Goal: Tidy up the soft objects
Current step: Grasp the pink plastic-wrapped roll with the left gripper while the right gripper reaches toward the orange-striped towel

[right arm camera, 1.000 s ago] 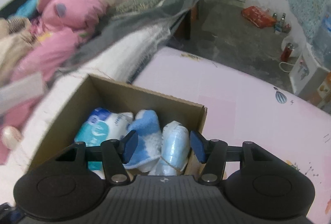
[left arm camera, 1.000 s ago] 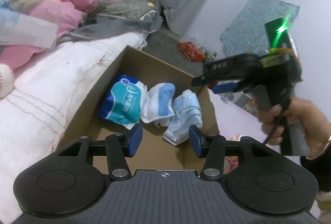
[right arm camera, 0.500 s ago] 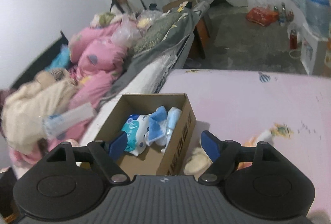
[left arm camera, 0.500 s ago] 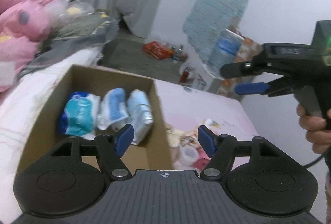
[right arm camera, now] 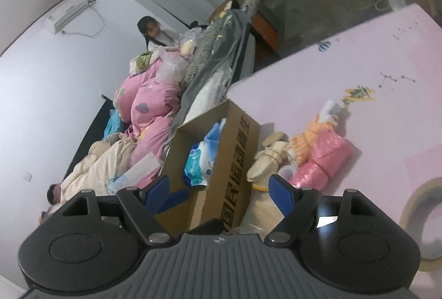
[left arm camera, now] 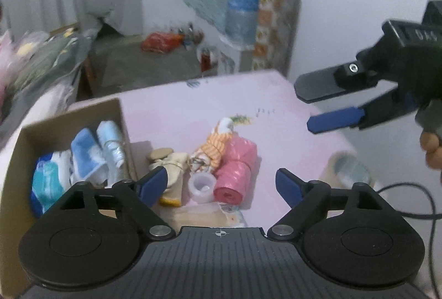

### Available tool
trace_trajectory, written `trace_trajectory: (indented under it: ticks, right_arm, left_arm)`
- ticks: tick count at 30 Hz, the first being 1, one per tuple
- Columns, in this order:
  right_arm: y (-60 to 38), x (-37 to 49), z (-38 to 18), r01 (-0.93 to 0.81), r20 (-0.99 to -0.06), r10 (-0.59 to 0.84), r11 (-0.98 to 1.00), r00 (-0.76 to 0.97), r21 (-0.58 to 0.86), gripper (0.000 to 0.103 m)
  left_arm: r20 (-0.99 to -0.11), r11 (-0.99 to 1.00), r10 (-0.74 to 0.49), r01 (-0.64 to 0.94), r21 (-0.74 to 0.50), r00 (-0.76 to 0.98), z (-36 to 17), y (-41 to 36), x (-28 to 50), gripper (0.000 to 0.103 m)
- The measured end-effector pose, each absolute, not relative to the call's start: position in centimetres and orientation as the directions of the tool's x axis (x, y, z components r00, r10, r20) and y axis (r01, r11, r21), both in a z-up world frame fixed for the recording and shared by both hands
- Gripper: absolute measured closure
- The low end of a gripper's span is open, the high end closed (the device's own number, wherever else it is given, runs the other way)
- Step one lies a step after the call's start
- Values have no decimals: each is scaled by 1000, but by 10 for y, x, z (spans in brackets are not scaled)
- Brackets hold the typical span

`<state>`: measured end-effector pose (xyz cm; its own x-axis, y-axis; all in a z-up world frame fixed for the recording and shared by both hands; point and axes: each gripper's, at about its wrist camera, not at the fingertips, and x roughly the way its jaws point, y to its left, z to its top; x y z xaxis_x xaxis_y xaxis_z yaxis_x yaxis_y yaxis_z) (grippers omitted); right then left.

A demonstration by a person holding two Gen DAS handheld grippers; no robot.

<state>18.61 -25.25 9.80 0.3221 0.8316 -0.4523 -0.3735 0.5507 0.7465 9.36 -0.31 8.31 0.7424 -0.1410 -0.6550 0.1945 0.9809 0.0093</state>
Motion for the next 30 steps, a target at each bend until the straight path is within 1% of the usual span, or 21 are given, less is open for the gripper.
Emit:
trace_trajectory:
  ticks: [1, 3, 4, 8, 10, 12, 15, 17, 19, 20, 22, 24, 27, 30]
  right_arm:
    - [-256, 189, 94, -362, -453, 830, 552, 325, 751, 49]
    - [-262, 198, 85, -330, -456, 828, 552, 327, 766, 46]
    - [-265, 203, 81, -311, -459, 825, 553, 328, 773, 44]
    - [-272, 228, 68, -240, -481, 812, 565, 331, 789, 44]
    - [-271, 242, 64, -208, -506, 797, 584, 330, 784, 44]
    - [-267, 255, 58, -190, -530, 787, 600, 316, 777, 44]
    - [-264, 269, 49, -161, -546, 786, 603, 291, 781, 43]
    - [-262, 274, 44, -157, -544, 791, 597, 280, 787, 43]
    - [-261, 281, 40, -165, -539, 797, 590, 272, 790, 42]
    - [-261, 284, 39, -165, -538, 798, 590, 272, 790, 41]
    - [-261, 292, 34, -159, -543, 797, 592, 267, 790, 40]
    - [-261, 302, 27, -141, -550, 795, 593, 255, 793, 40]
    - [-261, 315, 16, -111, -560, 794, 595, 236, 796, 40]
    - [-262, 323, 9, -103, -559, 798, 590, 226, 800, 40]
  left_arm:
    - [-669, 977, -124, 207, 46, 733, 83, -9, 99, 9]
    - [-689, 966, -94, 234, 112, 718, 82, -21, 109, 5]
    - [-698, 956, -82, 254, 147, 712, 80, -28, 115, 5]
    - [-739, 910, -20, 318, 265, 673, 62, -53, 135, 5]
    - [-756, 891, -1, 344, 297, 655, 51, -64, 144, 5]
    - [-770, 881, 2, 363, 303, 638, 43, -70, 154, 6]
    - [-788, 878, -19, 388, 281, 615, 34, -74, 167, 10]
    - [-802, 878, -28, 399, 266, 597, 30, -77, 175, 16]
    - [-818, 876, -27, 408, 257, 574, 25, -80, 183, 25]
    - [-826, 876, -25, 411, 254, 563, 23, -80, 187, 27]
    - [-840, 875, -23, 417, 246, 543, 18, -82, 195, 34]
    - [-854, 875, -27, 425, 232, 520, 14, -85, 201, 39]
    - [-872, 877, -35, 434, 208, 488, 7, -87, 213, 44]
    - [-883, 871, -22, 442, 213, 469, 0, -90, 221, 46]
